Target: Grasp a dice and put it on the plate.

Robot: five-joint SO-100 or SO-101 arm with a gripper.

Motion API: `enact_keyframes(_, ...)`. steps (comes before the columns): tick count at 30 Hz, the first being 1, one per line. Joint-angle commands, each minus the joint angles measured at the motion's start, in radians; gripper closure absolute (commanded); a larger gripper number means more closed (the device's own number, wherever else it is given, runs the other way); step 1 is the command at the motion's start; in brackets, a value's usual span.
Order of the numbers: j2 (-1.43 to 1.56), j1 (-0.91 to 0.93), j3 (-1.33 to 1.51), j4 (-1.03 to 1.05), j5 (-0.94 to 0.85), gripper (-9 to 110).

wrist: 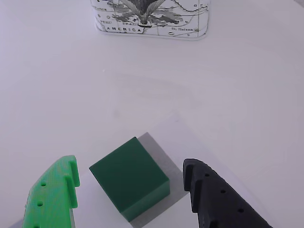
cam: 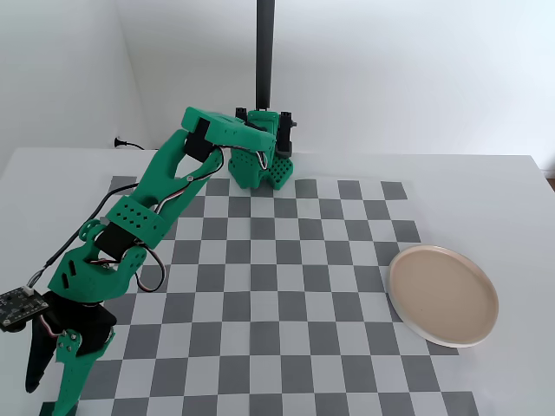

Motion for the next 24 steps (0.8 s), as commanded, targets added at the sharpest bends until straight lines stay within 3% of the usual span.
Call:
enact_keyframes(1,0.023,-0.012,-0.147,0.008,0.009,83)
enact_keyframes(24,-0.078,-0.037,-0.187,-0.025,-0.018,83)
